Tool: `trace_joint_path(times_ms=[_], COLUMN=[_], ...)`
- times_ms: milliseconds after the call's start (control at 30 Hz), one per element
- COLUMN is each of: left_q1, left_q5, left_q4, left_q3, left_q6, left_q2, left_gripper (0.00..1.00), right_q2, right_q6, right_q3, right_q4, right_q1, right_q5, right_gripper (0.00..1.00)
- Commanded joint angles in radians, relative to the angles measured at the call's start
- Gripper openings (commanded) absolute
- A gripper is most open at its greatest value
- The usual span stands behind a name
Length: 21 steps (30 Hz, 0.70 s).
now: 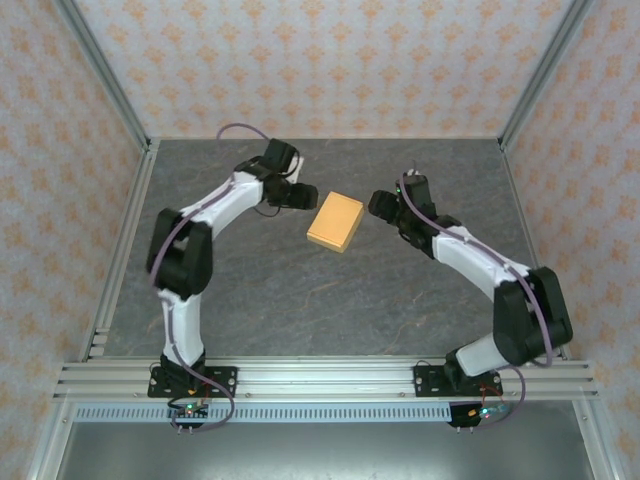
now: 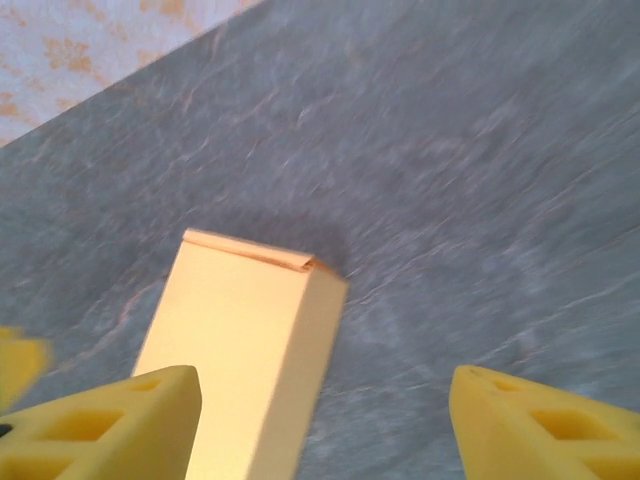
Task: Fold the paper box
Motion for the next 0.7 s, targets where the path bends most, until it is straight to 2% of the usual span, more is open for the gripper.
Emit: trace_joint_path(times_ms=[0,100,200,267,333,400,500,600,667], left_q1=[0.012,0.013,0.014,0.022,0.038,0.068,0.111,0.168,0.199], left_q5=[-0.223,-0.402,-0.572,-0.673,-0.736,-0.791,-0.814,-0.696,-0.624], left_q4=[0.228,0.377,0.488,0.538,0.567,0.581,0.671,0.83,0.911], left_q3=[-0.209,-0.454,-0.656,-0.761,-0.843,-0.904,-0.996,-1.095,-1.128], left_q6=[-0.036,-0.038,-0.012,0.008,0.026,0.035,0.139,0.205,0.203], left_q2=[-0.251,-0.455,-0.638,-0.747,-0.83,-0.889,-0.908,-0.869,-0.81], left_gripper=[0.76,0.83,0.99,1.0,1.0,1.0,1.0,1.0,1.0], right_q2=[-0.106,-0.183,-0.231,-0.245,-0.244,-0.276,-0.27,-0.256,-0.209], right_q6=[-0.181,-0.246,-0.302,-0.323,-0.345,-0.366,-0.395,-0.452,-0.463], right_q3=[-0.034,-0.087,-0.158,-0.207,-0.265,-0.333,-0.444,-0.567,-0.598], right_q4=[-0.127,-0.112,-0.037,0.025,0.102,0.201,0.377,0.607,0.677], right_q1=[-0.002,-0.002,-0.008,-0.021,-0.046,-0.083,-0.149,-0.202,-0.223], right_q5=[0.286,0.491,0.66,0.741,0.778,0.779,0.696,0.585,0.527], right_gripper=[0.73,0.84,0.91,0.98,0.99,0.99,0.99,0.99,0.99])
